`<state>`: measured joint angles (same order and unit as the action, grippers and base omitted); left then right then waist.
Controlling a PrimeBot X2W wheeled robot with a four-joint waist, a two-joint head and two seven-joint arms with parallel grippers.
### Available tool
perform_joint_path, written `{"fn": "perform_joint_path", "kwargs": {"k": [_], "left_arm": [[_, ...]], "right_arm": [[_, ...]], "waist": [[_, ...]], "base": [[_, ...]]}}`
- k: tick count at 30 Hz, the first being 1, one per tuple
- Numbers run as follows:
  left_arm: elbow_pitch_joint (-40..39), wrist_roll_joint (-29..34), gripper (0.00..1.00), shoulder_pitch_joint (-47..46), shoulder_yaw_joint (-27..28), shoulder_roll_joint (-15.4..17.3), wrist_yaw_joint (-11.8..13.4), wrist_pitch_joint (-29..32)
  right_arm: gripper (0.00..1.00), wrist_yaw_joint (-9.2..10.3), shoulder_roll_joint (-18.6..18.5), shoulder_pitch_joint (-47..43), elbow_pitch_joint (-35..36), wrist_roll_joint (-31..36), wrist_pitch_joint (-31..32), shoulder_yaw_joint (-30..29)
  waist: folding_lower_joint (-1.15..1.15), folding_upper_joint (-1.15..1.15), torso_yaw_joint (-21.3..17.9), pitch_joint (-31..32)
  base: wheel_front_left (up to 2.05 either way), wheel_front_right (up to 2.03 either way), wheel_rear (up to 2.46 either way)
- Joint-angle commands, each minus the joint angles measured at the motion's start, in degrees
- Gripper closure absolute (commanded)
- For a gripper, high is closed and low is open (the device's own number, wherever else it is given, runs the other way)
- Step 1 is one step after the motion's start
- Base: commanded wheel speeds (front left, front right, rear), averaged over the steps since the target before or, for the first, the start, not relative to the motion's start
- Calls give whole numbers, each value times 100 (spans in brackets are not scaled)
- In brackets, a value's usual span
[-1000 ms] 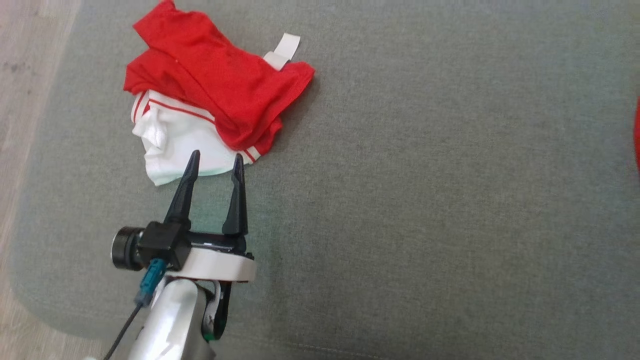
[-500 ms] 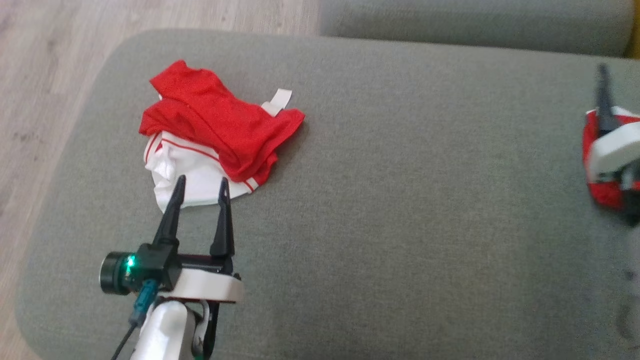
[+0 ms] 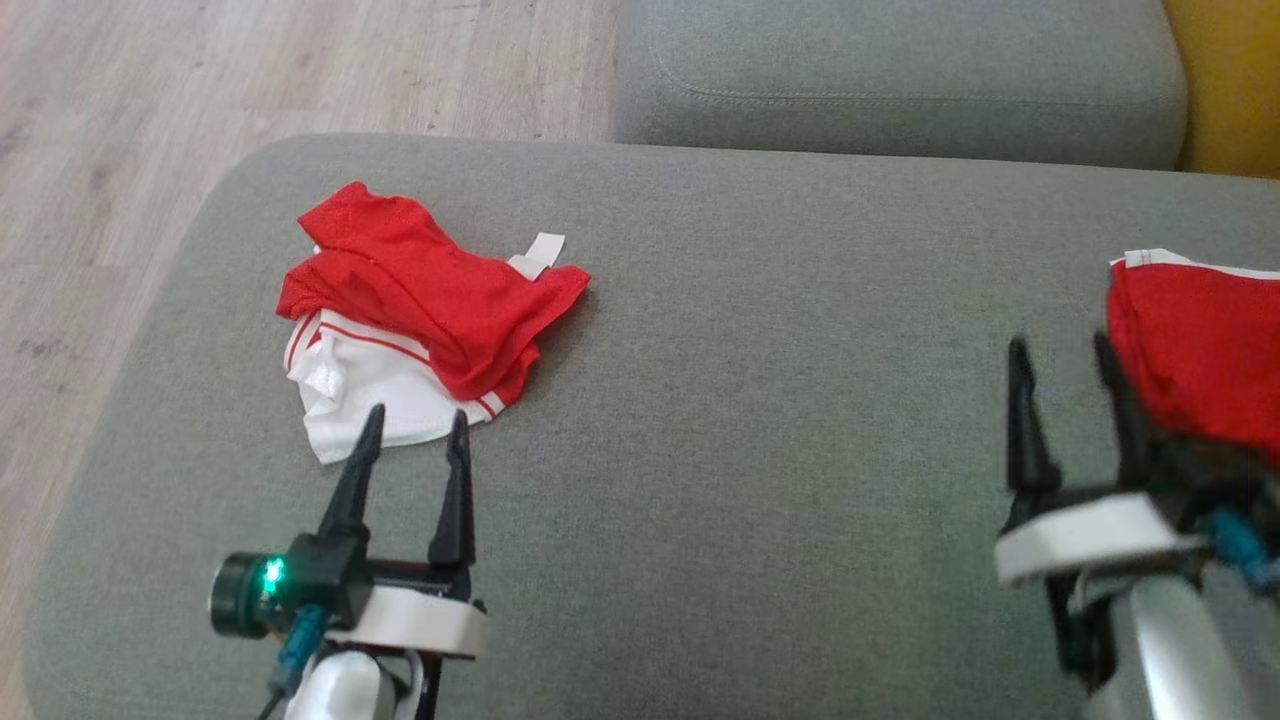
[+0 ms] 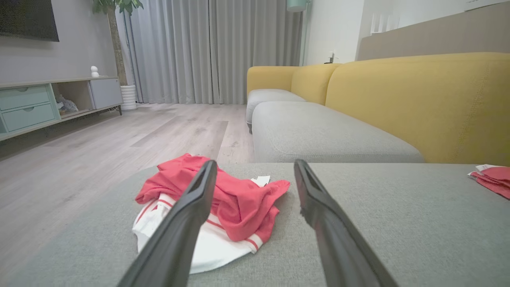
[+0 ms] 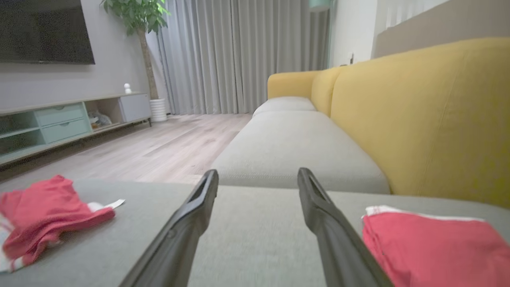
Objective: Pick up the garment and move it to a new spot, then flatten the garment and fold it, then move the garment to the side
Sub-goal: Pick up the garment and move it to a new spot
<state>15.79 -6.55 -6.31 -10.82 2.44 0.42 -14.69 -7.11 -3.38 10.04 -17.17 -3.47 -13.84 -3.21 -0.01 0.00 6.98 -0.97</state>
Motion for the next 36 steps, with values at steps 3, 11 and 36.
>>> {"fn": "perform_joint_path", "kwargs": {"k": [3, 11, 36], "left_arm": [[-105, 0, 0, -109, 43, 43, -58, -31], [-79, -116, 0, -78, -92, 43, 19, -31], [-35, -164, 0, -71, -100, 43, 75, -31]], "right_arm": [[0, -37, 37, -291, 460, -67, -110, 388], [0, -37, 48, -1093, 1137, -294, -115, 507], [0, -37, 50, -1258, 1240, -633, -116, 665]], "waist": [[1, 0, 1, 10], [1, 0, -49, -18], [1, 0, 112, -75]], "base": [[0, 0, 0], [0, 0, 0], [0, 0, 0]]}}
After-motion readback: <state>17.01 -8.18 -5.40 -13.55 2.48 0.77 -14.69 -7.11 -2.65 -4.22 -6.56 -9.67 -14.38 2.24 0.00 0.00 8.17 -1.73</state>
